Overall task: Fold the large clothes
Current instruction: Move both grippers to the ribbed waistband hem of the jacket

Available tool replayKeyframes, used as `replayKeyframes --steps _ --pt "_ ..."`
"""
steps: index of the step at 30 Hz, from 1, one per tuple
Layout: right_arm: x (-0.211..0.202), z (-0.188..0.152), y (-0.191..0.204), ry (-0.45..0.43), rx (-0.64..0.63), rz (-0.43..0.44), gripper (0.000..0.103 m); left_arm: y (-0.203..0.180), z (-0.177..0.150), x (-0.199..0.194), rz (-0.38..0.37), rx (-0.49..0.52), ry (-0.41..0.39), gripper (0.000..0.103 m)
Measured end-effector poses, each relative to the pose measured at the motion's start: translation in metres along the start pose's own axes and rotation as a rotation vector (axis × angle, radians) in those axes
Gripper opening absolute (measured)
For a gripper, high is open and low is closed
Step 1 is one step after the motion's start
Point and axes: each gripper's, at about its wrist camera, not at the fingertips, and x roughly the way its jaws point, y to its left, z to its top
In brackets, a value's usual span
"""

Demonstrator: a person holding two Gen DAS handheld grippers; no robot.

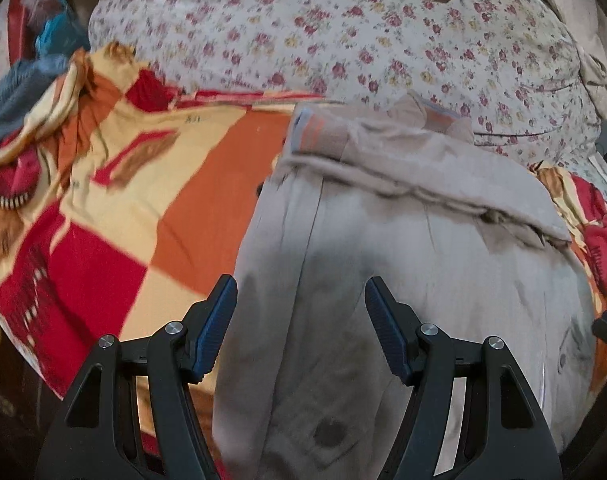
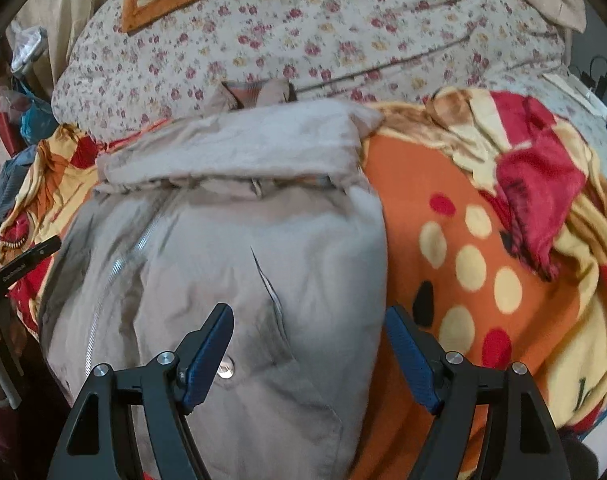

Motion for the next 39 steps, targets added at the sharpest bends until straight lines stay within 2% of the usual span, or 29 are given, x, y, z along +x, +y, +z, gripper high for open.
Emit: replayKeyframes --steps 4,7,12,15,17,18,19,21,22,23,25,26,29,33,35,36,37,39 --pt "0.012 -0.008 -0.005 0.012 0.022 0.022 0.072 0.013 -0.011 0.0 -0.025 -0.057 0.028 0.067" --pt "0.016 -0.009 -0.011 0.017 0.062 0.019 0.07 0.018 -0.017 -0.001 -0.016 -0.084 0.037 0.067" --pt "0.002 -0.006 -0.026 -0.04 0.102 -0.004 0.072 0.027 -0.027 -0.004 -0.022 -0.125 0.035 0.067" --pt "0.008 -0.009 -0.035 -0.013 0.102 -0.029 0.072 0.035 -0.037 0.0 -0.041 -0.149 0.079 0.067" --pt "0.013 -0.013 -0.035 0.002 0.083 -0.013 0.072 0.038 -0.041 -0.003 -0.054 -0.156 0.09 0.067" --pt "0.016 -0.016 -0.034 0.008 0.068 0.005 0.069 0.039 -0.042 -0.005 -0.062 -0.154 0.094 0.067" --pt "0.019 -0.018 -0.031 0.008 0.051 0.019 0.052 0.04 -0.044 -0.006 -0.073 -0.15 0.102 0.067" --pt "0.019 -0.02 -0.025 -0.018 0.018 0.014 0.034 0.041 -0.047 -0.007 -0.085 -0.159 0.112 0.067" --pt "0.016 -0.019 -0.022 -0.028 -0.001 0.028 0.009 0.042 -0.05 -0.008 -0.079 -0.16 0.111 0.067" --pt "0.012 -0.018 -0.019 -0.041 -0.016 0.029 0.007 0.043 -0.051 -0.01 -0.073 -0.159 0.111 0.067" --pt "0.006 -0.018 -0.013 -0.074 -0.069 -0.053 0.002 0.046 -0.055 -0.013 -0.079 -0.155 0.116 0.067" --pt "0.007 -0.018 -0.013 -0.073 -0.083 -0.081 0.002 0.047 -0.057 -0.014 -0.082 -0.155 0.119 0.067" --pt "0.013 -0.02 -0.027 -0.027 -0.031 -0.08 0.002 0.047 -0.062 -0.017 -0.085 -0.137 0.13 0.067" --pt "-0.002 -0.023 -0.045 -0.029 0.076 0.028 0.003 0.045 -0.069 -0.018 -0.074 -0.11 0.135 0.067" --pt "-0.007 -0.027 -0.05 -0.019 0.124 0.078 0.008 0.044 -0.071 -0.018 -0.07 -0.099 0.139 0.067" --pt "-0.009 -0.03 -0.049 0.001 0.131 0.098 0.021 0.043 -0.072 -0.019 -0.067 -0.095 0.137 0.067" --pt "-0.01 -0.033 -0.047 0.015 0.123 0.106 0.046 0.043 -0.074 -0.019 -0.064 -0.089 0.135 0.067" --pt "-0.016 -0.04 -0.038 0.019 0.083 0.117 0.064 0.042 -0.076 -0.02 -0.06 -0.083 0.133 0.067"
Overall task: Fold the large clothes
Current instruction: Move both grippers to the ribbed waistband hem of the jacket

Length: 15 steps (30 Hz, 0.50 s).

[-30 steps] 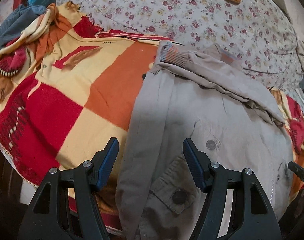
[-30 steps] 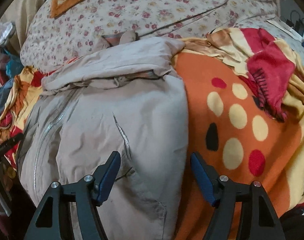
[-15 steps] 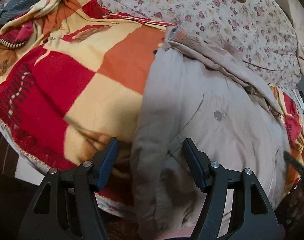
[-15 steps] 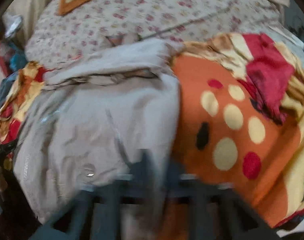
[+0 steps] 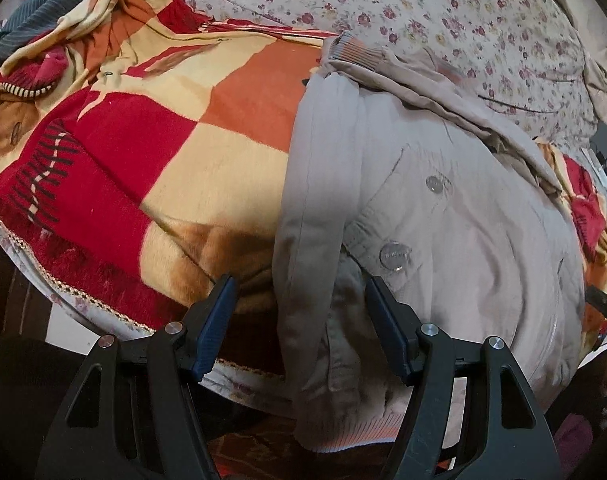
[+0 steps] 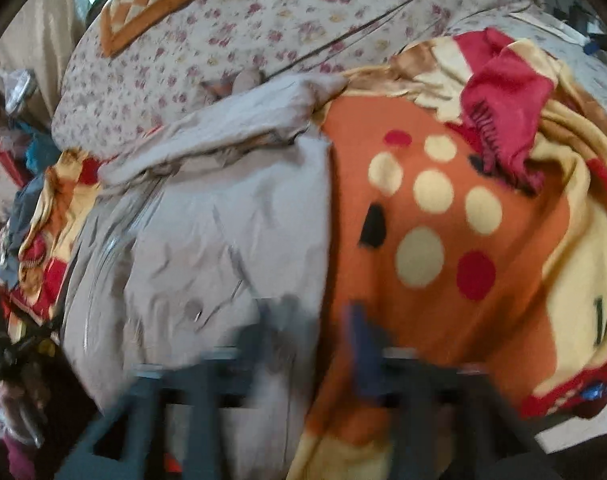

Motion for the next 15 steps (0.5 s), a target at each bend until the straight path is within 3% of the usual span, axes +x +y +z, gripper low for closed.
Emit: replayKeyframes --steps 4,10,15 --pt "-0.004 -0.013 0.013 0.027 -0.063 -0.009 0.064 0.001 -0.003 -0.001 -0.001 0.001 0.003 0.067" --pt "-0.001 -0.026 0.004 0.075 -0.029 0.0 0.064 0.002 -0.005 0.001 -0.005 -0.002 0.018 0.067" --pt "0.0 -0.036 0.002 0.125 -0.024 0.058 0.068 0.008 -0.016 0.005 -0.047 -0.022 0.091 0.067"
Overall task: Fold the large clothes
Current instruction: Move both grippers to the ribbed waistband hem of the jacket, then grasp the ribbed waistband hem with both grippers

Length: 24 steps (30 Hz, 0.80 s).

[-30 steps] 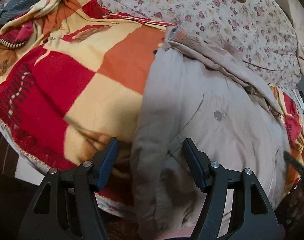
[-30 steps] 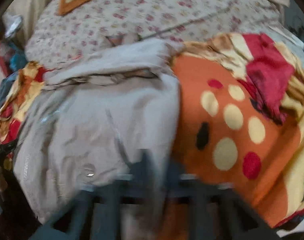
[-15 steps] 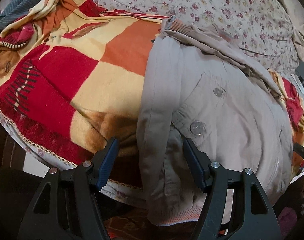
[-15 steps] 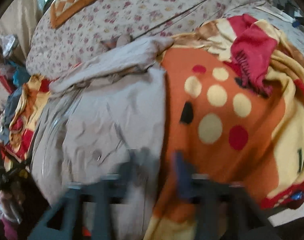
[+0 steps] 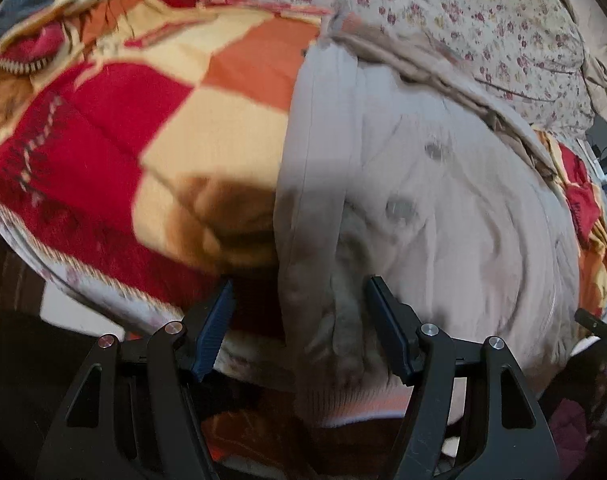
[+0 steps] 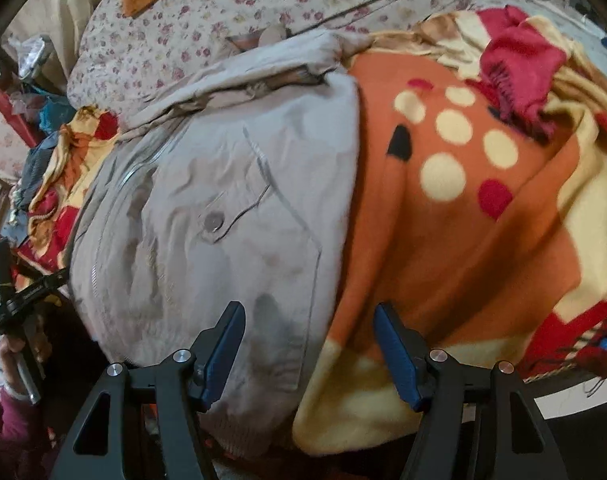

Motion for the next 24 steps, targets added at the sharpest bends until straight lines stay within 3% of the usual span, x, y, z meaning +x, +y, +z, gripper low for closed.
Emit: replayKeyframes --steps 17,22,24 --pt "0.017 -0.021 0.021 0.143 -0.058 0.121 0.076 -0.006 -0.015 0.01 -0.039 0.035 0.048 0.07" --pt "-0.008 -0.019 0.037 0.078 -0.146 0.101 0.076 -0.003 -0.02 0.01 -0.063 0.037 0.074 0.07" --pt "-0.005 -0.017 0.036 0.09 -0.142 0.095 0.076 -0.002 -0.021 0.011 -0.059 0.032 0.079 0.07"
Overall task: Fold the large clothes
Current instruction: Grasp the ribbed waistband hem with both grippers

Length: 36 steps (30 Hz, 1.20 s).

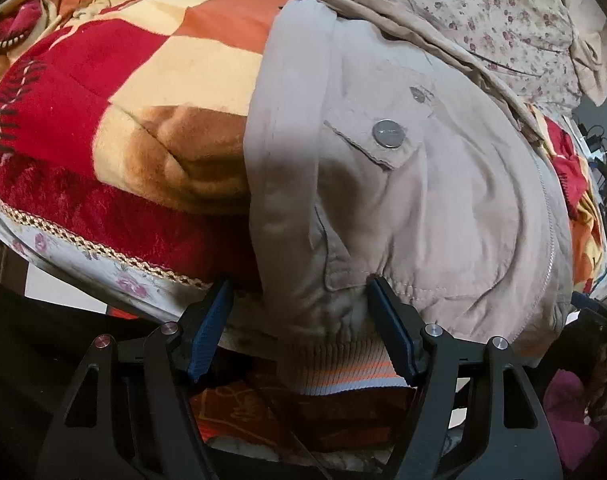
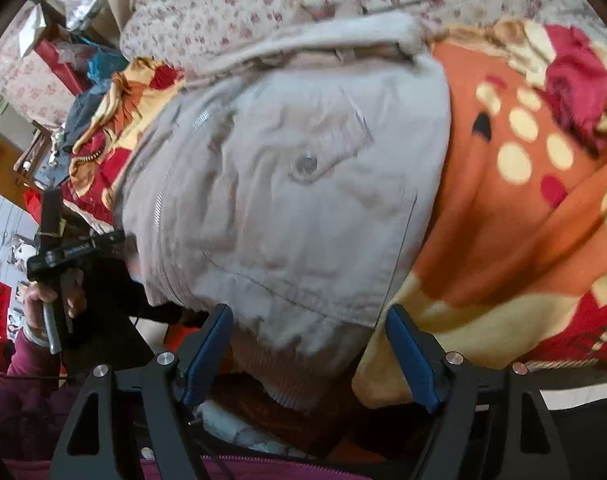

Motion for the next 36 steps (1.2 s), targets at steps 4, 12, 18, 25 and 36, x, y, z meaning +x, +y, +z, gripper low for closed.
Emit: replayKeyframes --steps 4,12,18,25,36 --pt "0.019 -0.007 -0.001 0.085 0.024 -0.007 0.076 -0.001 0.0 -0.001 0.004 0.008 -0.002 0.07" --pt "0.022 -0.03 0.019 0.154 -0.083 0.045 0.077 0.001 -0.001 0.002 0.006 -0.001 -0.002 0.072" --pt "0.058 -0.019 -0.014 0.184 0.115 0.185 0.076 0.0 -0.001 0.002 0.001 0.001 -0.005 0.072" --pt "0.038 -0.018 0.019 0.137 -0.042 0.216 0.037 -0.004 -0.002 0.003 0.008 0.015 0.001 0.073" --pt "0.055 -0.011 0.023 0.148 -0.013 0.246 0.042 -0.01 -0.002 0.006 0.027 0.03 -0.004 0.073"
